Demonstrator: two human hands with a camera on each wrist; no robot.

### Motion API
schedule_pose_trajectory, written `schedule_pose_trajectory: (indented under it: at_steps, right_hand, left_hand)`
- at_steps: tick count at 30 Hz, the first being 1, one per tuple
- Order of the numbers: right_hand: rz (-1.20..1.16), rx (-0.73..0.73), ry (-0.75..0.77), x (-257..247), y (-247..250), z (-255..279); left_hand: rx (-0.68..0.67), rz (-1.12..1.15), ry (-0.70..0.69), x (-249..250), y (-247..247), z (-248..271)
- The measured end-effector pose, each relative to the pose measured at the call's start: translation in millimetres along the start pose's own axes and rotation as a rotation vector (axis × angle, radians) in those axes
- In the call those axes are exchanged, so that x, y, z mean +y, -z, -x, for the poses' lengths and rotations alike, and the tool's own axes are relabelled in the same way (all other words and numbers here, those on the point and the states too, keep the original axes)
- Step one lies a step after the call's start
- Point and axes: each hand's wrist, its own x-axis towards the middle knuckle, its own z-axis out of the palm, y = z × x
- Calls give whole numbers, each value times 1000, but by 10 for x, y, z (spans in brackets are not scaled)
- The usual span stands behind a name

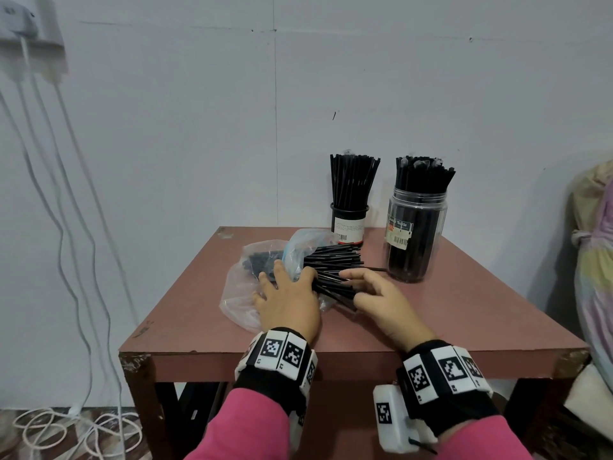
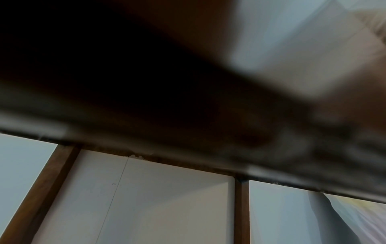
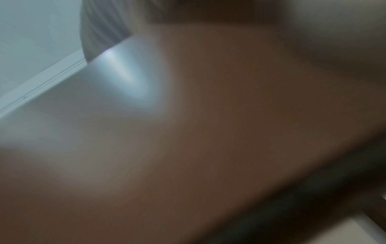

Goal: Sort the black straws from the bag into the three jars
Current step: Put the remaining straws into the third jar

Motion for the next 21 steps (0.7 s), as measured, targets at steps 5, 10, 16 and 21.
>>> schedule_pose_trajectory:
  at_steps: [5,10,16,21]
  right_hand:
    - [-143,147,-23,0,52,-59]
    - [-115,138,35,31,37,-29]
    - [-220,115,66,30,23,-31]
    - [51,-10,107,79,-25,-85]
  left_hand:
    - [11,13,7,2,2,3]
    - [2,7,-3,1,15,8]
    - [7,14,-10,-1,19,8]
    - [19,21,-24,-5,15,11]
